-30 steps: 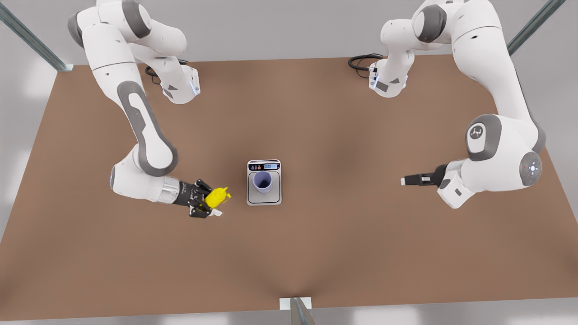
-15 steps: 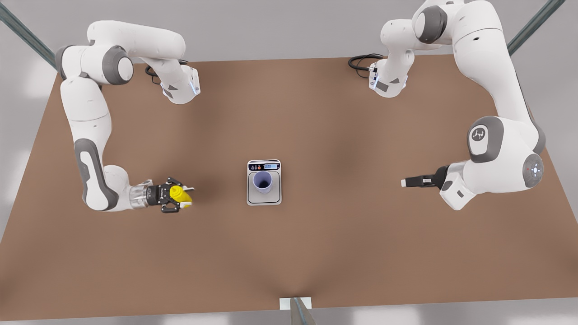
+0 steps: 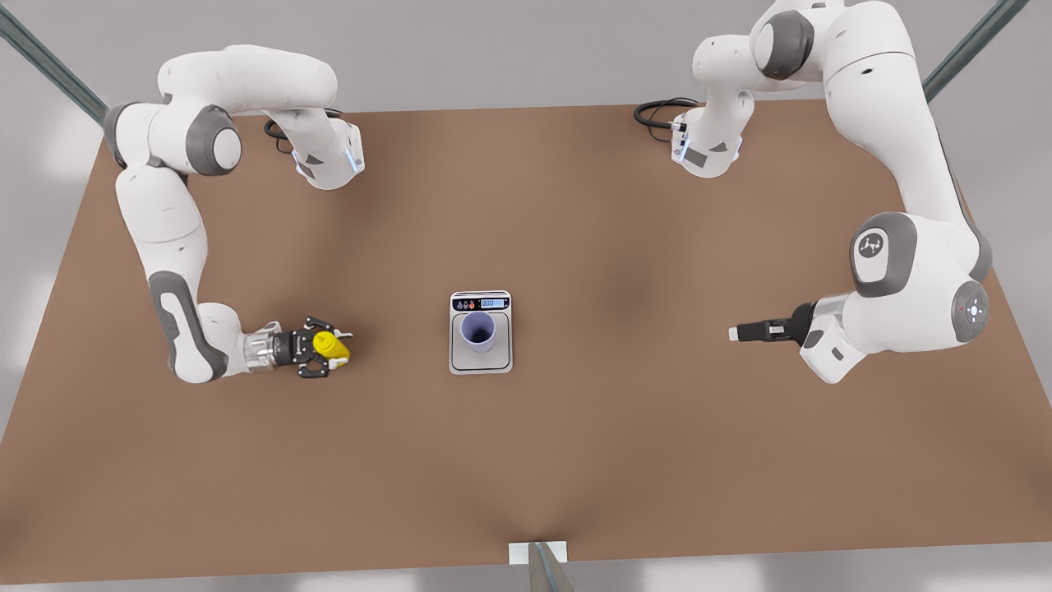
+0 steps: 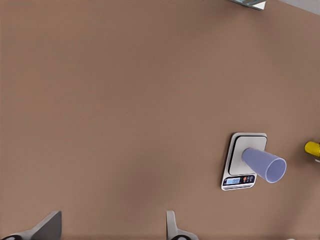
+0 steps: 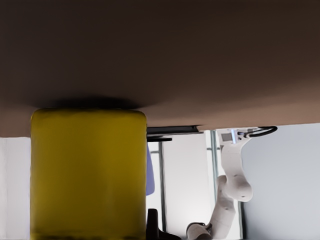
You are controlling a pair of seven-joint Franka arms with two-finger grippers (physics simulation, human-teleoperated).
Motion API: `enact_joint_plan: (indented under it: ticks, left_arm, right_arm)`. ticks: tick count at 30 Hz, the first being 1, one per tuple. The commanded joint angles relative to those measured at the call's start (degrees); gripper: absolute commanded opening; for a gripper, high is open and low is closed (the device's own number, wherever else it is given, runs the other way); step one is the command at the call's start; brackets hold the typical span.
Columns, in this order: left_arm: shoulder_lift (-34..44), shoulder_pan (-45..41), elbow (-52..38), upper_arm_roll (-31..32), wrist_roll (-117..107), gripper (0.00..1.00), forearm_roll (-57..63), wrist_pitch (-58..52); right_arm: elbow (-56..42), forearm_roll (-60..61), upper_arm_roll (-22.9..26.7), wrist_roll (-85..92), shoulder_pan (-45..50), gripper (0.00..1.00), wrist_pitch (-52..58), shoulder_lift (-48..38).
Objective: Move cup to the weight, pick up sauce bottle, pour sauce
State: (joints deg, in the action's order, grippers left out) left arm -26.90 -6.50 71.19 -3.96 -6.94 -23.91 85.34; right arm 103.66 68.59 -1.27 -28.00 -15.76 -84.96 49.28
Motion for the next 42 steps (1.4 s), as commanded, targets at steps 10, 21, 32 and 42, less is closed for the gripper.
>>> enact_joint_plan:
  ticks: [10, 21, 32, 42]
  left_arm:
    - [0.0, 0.0, 0.1, 0.0, 0.0, 1.00, -0.1, 0.0]
    - [-0.1, 0.0, 0.1, 0.0, 0.0, 1.00, -0.1, 0.0]
    - [-0.1, 0.0, 0.0, 0.0, 0.1, 1.00, -0.1, 0.0]
    - [0.7, 0.0, -0.4, 0.7, 0.4, 1.00, -0.1, -0.4]
  right_arm:
    - [0.0, 2.1, 0.1, 1.7, -0.3, 1.00, -1.0, -0.1]
    - [0.0, -2.0, 0.9, 2.4, -2.1, 1.00, -0.8, -0.4]
    - [-0.3, -1.8, 0.7, 2.2, -2.0, 1.00, -0.9, -0.2]
    - [0.0, -2.8, 0.9, 3.2, -2.7, 1.00, -0.5, -0.7]
